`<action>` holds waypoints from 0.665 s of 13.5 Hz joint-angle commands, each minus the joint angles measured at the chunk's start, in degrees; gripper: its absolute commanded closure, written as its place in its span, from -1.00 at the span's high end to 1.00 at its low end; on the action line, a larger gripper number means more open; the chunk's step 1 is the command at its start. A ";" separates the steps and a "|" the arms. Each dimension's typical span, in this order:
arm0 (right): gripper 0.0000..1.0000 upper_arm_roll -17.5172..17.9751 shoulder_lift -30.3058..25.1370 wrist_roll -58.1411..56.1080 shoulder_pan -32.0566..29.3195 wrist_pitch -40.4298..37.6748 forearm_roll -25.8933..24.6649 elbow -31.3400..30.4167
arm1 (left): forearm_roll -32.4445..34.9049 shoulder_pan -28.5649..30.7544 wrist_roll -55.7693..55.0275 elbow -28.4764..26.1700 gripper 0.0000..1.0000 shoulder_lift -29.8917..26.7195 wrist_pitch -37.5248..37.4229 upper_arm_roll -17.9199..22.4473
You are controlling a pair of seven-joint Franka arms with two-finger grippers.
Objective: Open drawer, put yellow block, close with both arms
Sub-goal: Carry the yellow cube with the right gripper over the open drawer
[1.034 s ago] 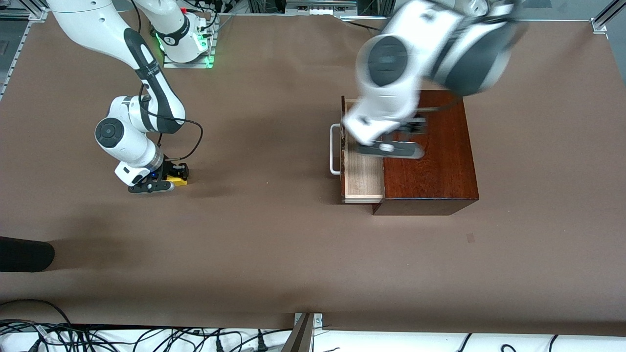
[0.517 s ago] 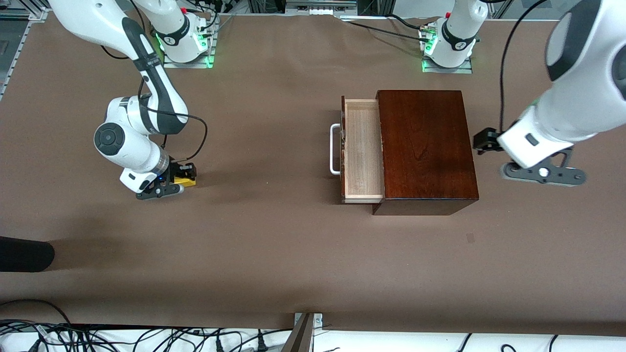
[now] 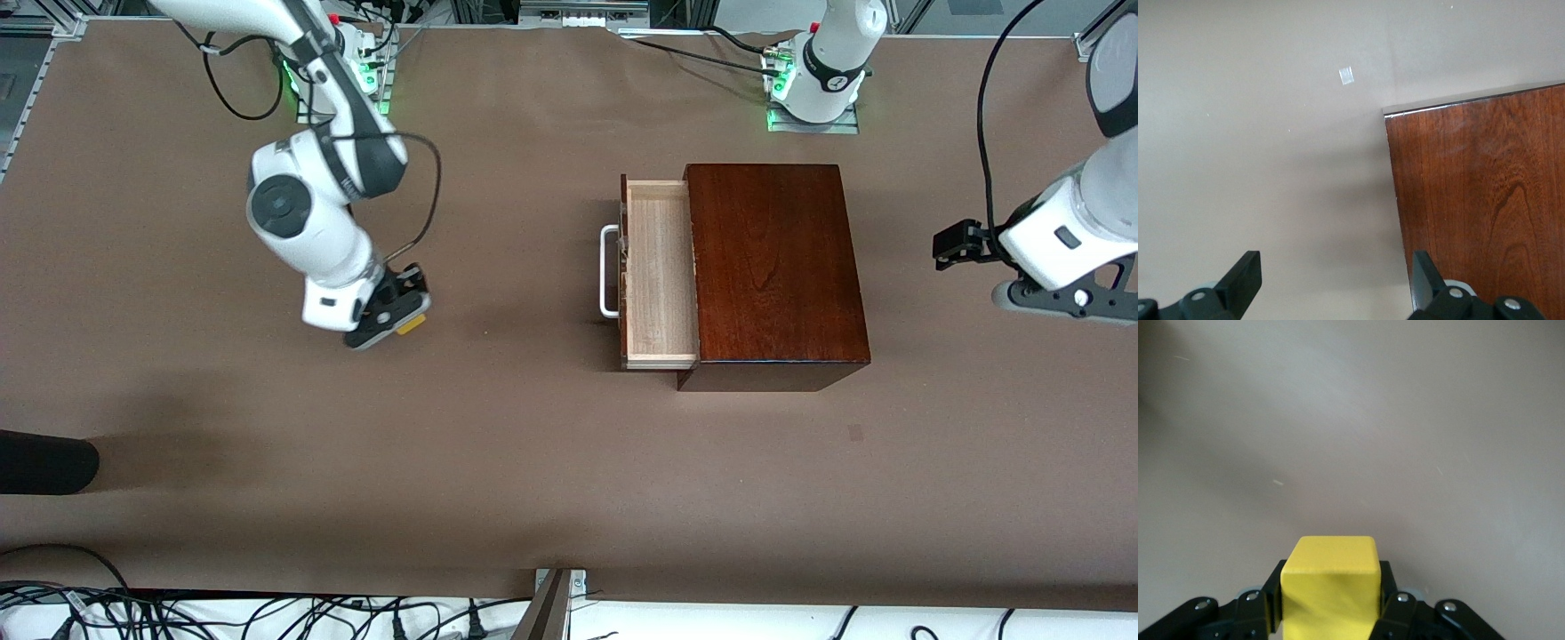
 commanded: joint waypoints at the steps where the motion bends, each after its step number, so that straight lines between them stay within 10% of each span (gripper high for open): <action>1: -1.00 0.35 1.19 -0.59 7.20 -5.77 -3.22 8.12 | -1.41 2.61 0.99 -13.28 1.00 -8.41 8.29 -0.68; 9: -1.00 0.27 11.73 -0.77 28.66 -15.52 -8.59 28.77 | -0.72 -3.00 1.07 -12.68 1.00 -8.76 8.13 5.21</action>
